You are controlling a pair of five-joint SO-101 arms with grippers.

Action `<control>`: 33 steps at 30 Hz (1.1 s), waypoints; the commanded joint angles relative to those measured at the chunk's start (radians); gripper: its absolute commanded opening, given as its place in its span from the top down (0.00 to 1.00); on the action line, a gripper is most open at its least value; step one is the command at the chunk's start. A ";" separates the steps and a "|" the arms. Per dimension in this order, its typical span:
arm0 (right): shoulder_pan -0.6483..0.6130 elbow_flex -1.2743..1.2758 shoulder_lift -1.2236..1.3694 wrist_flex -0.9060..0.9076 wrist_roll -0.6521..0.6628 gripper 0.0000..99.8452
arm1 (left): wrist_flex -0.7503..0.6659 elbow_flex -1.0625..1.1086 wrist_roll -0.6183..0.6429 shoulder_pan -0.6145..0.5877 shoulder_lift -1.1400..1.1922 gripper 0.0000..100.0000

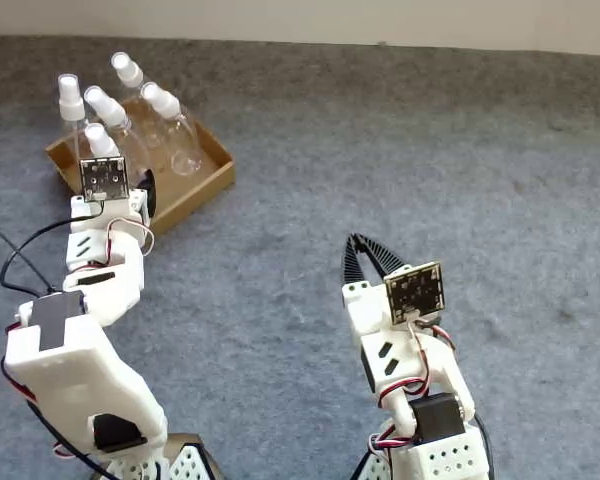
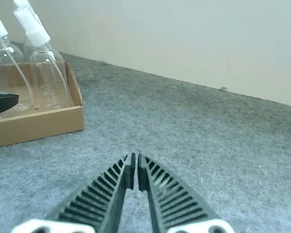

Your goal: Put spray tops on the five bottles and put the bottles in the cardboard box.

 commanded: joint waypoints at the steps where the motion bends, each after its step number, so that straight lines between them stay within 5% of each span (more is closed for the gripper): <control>1: 0.012 0.174 -0.005 0.013 -0.002 0.99 | 0.011 0.016 -0.002 -0.012 -0.007 0.75; 24: 0.012 0.174 -0.005 0.031 -0.002 0.99 | 0.074 0.116 -0.002 -0.010 -0.226 0.75; 33: 0.012 0.174 -0.005 0.031 -0.002 0.99 | 0.074 0.119 0.005 -0.031 -0.226 0.62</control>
